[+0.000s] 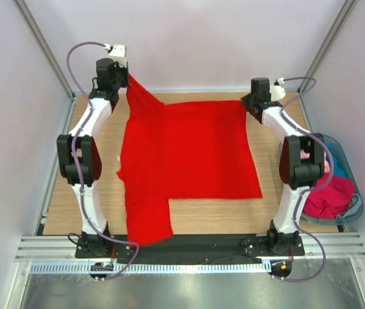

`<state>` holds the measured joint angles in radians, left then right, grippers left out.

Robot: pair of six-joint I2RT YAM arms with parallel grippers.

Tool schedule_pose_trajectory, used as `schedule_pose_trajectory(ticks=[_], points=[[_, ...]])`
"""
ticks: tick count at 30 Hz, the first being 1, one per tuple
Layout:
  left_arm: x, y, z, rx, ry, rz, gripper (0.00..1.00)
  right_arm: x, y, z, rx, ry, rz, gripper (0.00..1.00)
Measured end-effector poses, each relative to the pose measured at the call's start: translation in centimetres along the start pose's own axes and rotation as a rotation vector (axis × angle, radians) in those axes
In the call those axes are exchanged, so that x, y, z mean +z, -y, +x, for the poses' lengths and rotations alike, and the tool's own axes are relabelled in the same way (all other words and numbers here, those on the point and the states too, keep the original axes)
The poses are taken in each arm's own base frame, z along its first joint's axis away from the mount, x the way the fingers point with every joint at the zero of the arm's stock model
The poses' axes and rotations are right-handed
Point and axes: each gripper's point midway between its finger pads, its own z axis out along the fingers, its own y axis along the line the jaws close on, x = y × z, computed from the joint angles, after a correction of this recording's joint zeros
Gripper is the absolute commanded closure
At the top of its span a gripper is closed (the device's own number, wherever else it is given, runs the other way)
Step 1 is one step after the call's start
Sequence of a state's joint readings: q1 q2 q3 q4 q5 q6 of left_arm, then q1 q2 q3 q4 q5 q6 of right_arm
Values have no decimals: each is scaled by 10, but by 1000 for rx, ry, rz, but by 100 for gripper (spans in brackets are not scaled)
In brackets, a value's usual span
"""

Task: Fold and stack the t-shirts
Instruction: Flatten the tshirt out

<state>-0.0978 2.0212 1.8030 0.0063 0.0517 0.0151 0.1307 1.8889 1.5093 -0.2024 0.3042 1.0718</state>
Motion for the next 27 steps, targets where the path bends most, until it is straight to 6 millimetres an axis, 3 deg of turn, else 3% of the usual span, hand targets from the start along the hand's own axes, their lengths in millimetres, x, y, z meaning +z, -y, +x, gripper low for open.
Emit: schedule_pose_trajectory(ticks=[3,6,12,15,19,22,24,27], points=[[20,-8,1,0,29,4,100,47,-1,9,-16,-51,-33,99],[24,-15,-5,11,46,-20,100,73,-15,8,-14,-77,-93,99],[25,-19,-12,71,47,-54,100,69,-43,-7,-24,-87,-183,99],[22,-25,-23,129,48,-108,100,56,-71,-25,-55,-83,-229,99],[3,-30,-49,196,65,-179,100,19,-125,-63,-100,-41,-323,99],[-25,-32,-88,201,120,-213,100,-25,-152,-93,-111,2,-372,99],[-57,-33,-127,191,190,-228,100,-60,-158,-107,-109,13,-388,99],[-130,-36,-191,166,328,-251,100,-128,-158,-126,-81,30,-419,99]])
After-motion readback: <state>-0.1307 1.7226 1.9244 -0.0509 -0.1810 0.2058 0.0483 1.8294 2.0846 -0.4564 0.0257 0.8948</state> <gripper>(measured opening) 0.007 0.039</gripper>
